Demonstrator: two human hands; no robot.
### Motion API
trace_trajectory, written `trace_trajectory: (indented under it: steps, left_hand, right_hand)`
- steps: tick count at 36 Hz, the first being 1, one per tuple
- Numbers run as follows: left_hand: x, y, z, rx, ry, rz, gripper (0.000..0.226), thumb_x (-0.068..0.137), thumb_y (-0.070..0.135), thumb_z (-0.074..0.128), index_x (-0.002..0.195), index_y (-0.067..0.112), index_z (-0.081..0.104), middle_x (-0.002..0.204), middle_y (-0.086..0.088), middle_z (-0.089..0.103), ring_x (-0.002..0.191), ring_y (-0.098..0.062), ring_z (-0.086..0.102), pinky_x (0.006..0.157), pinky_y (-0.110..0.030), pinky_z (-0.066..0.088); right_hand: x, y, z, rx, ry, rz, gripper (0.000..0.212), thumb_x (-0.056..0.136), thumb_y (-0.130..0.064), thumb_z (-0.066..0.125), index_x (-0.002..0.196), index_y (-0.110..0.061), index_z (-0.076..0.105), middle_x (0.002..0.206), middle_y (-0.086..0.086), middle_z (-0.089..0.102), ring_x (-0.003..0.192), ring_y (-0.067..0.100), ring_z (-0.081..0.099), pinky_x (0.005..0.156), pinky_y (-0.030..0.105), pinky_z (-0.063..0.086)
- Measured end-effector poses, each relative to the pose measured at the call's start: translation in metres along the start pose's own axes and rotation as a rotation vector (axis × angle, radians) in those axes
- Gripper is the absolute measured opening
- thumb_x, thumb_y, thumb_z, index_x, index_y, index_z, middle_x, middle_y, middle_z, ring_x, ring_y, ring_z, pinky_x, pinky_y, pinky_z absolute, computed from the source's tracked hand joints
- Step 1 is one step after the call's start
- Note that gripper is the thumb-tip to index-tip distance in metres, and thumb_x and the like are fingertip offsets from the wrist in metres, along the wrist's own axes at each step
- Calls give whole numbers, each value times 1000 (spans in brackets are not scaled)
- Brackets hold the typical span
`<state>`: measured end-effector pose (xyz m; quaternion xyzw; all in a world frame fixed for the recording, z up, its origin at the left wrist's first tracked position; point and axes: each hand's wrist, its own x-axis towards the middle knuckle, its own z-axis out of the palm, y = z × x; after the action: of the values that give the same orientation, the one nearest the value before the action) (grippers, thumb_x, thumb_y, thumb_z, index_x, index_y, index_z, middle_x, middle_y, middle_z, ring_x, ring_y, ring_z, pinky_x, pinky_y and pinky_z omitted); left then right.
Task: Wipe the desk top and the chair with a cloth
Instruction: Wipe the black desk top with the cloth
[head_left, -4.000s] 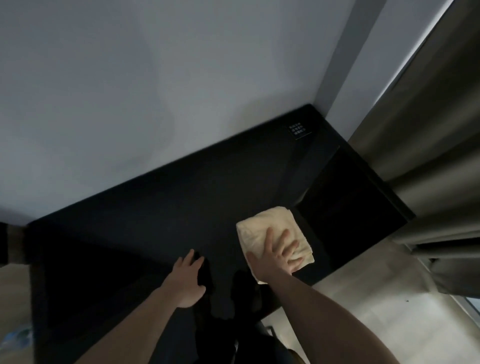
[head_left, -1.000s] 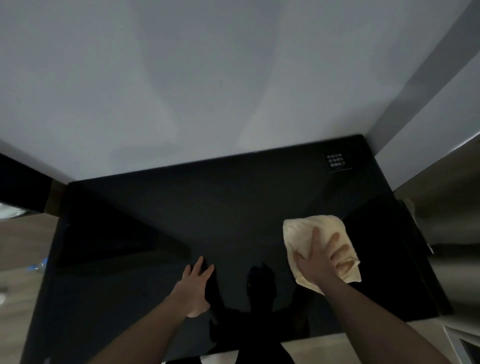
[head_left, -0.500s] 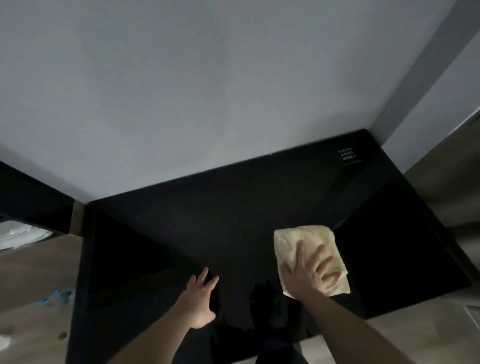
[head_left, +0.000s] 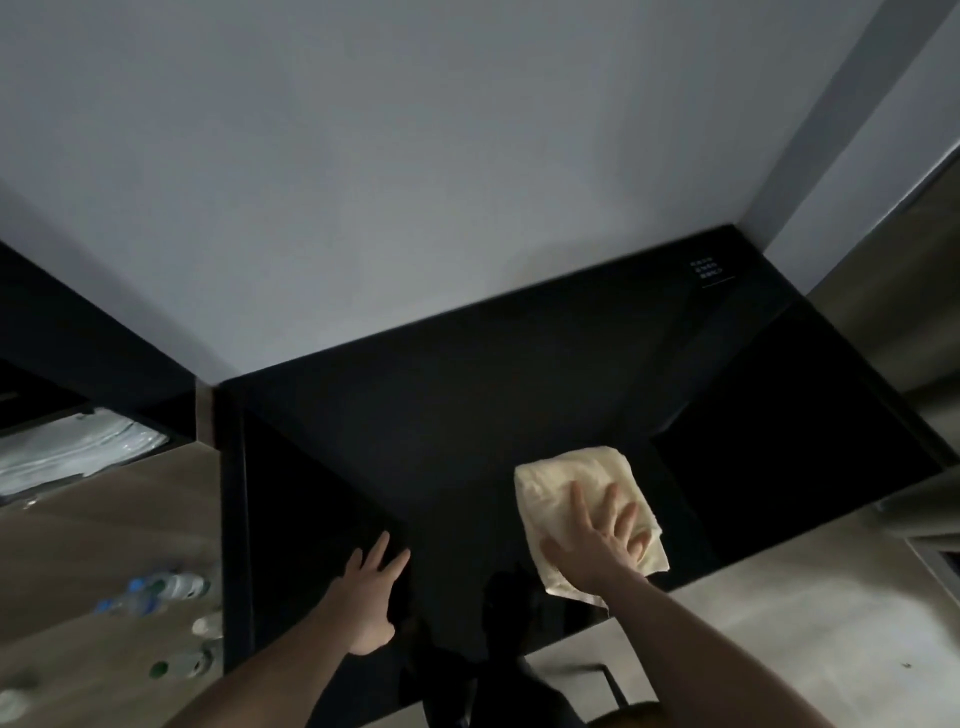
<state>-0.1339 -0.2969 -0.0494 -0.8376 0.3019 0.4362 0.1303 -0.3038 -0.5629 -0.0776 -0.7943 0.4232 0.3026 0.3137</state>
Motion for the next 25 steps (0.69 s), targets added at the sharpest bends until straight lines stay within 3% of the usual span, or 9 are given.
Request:
trace_trajectory:
  steps: [8,17,25]
  left_hand:
    - [11,14,-22,-29,-31,20,97,94,28,67,161,37,-2,168,7,-20,157,-28,-5,122,-46,26]
    - [16,-9,-37,-34,-21,36,96,95,27,66,161,37,-3,167,8,-21,157,-28,-6,121,-40,28]
    - [14,-44,-28,-23,-42,47,96,94,24,67,162,36,-1,167,9,-21,157,-28,-7,125,-48,23]
  right_hand:
    - [23,3,-11,-7,12,-4,103,91,-78,43,156,-41,-29,153,14,-53,133,44,-54,112,67,-26]
    - [34,-8,-20,43,62,14,102,92,-76,43,156,-43,-28,152,11,-55,134,43,-54,113,68,-25]
    - [19,-49,13,151,141,143,88,96,-67,34,156,-45,-27,156,13,-49,142,45,-46,113,69,-25]
